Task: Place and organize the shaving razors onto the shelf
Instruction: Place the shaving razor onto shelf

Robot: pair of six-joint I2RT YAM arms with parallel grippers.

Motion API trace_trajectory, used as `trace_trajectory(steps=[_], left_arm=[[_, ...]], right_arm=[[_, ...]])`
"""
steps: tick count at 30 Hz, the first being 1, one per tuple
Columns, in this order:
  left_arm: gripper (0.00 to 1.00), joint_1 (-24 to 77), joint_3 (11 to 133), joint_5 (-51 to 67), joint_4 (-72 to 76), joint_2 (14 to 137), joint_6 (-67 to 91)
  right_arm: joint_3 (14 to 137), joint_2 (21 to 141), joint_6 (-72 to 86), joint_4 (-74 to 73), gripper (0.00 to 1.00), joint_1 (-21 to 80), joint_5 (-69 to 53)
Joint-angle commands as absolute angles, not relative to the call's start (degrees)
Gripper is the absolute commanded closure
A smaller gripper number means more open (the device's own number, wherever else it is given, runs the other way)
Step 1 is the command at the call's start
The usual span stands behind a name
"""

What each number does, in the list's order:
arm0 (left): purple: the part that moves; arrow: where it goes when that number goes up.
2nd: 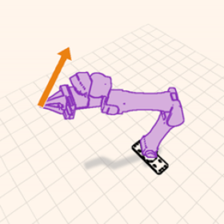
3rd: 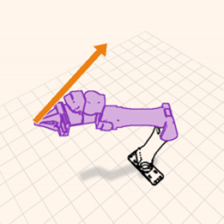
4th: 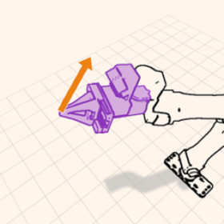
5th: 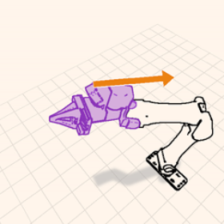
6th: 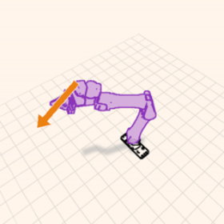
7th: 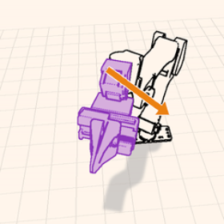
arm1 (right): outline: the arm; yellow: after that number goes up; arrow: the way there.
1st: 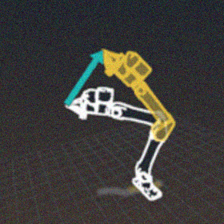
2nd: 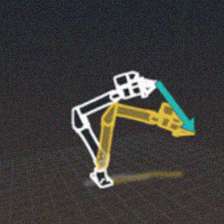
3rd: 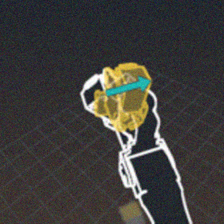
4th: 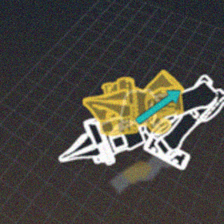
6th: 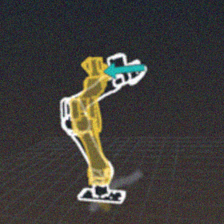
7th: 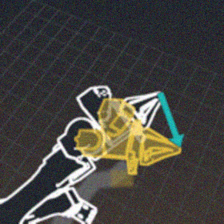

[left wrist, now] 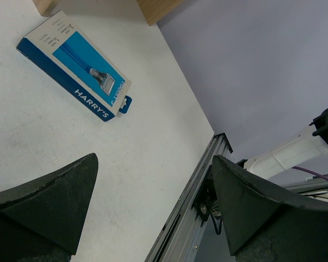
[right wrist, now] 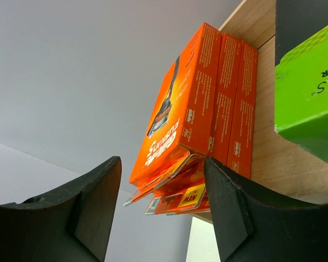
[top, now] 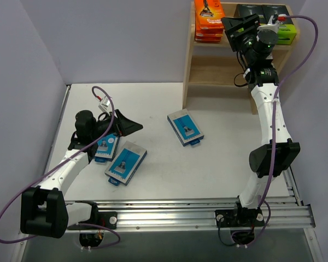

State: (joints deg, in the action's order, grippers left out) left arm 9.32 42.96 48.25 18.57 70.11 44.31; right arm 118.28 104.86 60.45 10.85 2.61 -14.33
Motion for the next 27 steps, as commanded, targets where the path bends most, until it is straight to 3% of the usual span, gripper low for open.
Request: trace_trajectory(steps=[1,27], left_arm=[[0.06,9.5,43.7,49.0,21.0,70.0,43.6],[0.06,9.5,43.6,49.0,21.0,70.1,43.7]], right_arm=[[120.2,102.3,59.3,14.1,0.43,2.6,-16.0],[120.3,101.5,54.5,12.8,0.43,3.5,-16.7]])
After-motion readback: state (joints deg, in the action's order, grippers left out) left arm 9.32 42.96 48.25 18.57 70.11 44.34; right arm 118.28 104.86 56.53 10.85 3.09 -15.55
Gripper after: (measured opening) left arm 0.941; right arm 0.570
